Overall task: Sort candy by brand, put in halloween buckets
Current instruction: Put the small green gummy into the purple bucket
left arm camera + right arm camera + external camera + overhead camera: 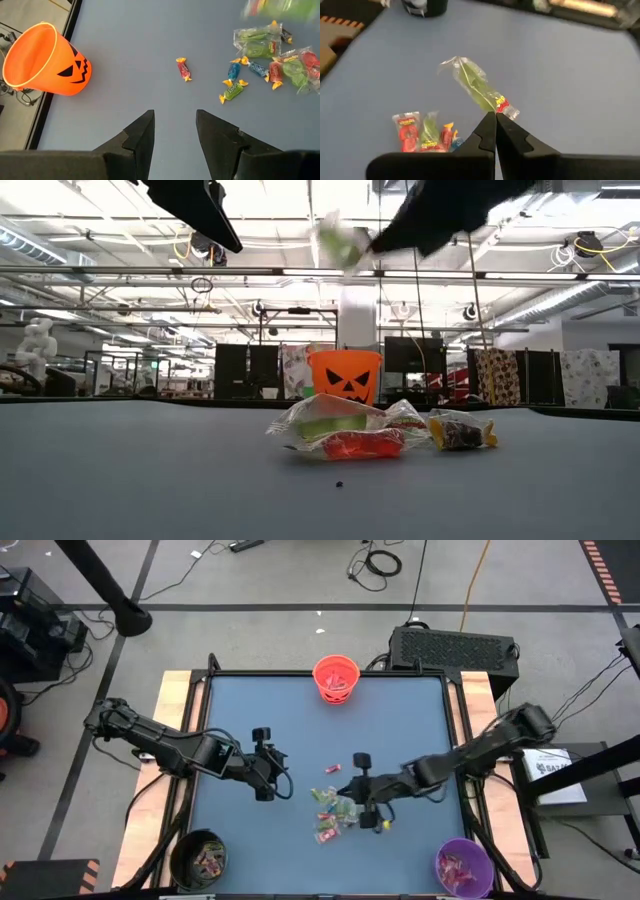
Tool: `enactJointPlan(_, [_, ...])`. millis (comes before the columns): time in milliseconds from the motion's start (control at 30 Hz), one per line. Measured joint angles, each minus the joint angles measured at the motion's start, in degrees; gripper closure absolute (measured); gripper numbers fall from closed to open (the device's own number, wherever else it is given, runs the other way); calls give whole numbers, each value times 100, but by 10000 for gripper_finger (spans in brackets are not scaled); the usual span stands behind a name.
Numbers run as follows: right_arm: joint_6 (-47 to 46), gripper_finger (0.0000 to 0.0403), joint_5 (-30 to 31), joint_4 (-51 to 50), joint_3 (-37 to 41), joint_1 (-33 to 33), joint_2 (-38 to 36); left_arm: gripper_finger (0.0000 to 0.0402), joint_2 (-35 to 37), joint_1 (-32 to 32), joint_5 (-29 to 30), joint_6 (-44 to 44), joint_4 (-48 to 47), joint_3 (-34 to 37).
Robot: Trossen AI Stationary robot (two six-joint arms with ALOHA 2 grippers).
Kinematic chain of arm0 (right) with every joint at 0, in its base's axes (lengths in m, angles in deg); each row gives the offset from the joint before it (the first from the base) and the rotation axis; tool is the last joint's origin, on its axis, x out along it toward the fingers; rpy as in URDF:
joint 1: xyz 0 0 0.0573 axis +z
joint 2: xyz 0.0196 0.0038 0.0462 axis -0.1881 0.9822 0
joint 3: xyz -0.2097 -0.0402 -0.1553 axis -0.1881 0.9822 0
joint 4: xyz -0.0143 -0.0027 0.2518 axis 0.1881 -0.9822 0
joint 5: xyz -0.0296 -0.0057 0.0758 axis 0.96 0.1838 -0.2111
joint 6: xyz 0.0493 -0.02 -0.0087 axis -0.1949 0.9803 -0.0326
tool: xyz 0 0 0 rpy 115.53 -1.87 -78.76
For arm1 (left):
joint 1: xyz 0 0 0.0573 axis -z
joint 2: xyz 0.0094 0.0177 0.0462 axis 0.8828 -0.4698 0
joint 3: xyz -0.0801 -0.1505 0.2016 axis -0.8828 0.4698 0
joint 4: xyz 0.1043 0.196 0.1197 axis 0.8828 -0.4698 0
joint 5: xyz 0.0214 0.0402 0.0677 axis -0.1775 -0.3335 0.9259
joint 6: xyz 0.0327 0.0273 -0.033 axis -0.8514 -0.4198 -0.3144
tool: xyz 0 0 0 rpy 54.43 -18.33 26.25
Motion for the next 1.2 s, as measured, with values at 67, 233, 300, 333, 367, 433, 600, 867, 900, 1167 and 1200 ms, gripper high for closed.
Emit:
enactJointPlan(67, [-22,403,165,-271,0,107,-426,249,0,0,0,11,8,0])
enactJointPlan(233, [-129,403,770,-348,-2,234,-1164,249,0,0,0,13,29,0])
enactJointPlan(300, [-130,403,975,-250,-2,256,-1317,249,0,0,0,14,64,0])
enactJointPlan(333, [-144,403,1040,-217,-3,258,-1384,249,0,0,-1,13,88,0])
enactJointPlan(367, [-170,403,1059,-224,-4,258,-1440,249,0,0,-4,12,128,0])
enactJointPlan(433, [-218,403,1078,-194,-4,256,-1490,249,0,0,-12,9,167,0])
enactJointPlan(600, [-332,402,1077,213,-2,252,-1577,249,0,0,-20,6,160,0])
enactJointPlan(867, [-574,402,1057,550,-4,227,-1892,249,0,0,-20,-35,162,0])
enactJointPlan(900, [-594,402,1057,550,-4,228,-1913,249,0,0,-20,-36,161,0])
enactJointPlan(1167, [-921,402,879,-458,-4,249,-2096,249,0,0,-20,-35,160,0])
enactJointPlan(1200, [-1127,402,774,-815,-31,263,-2181,249,0,0,-20,-29,160,0])
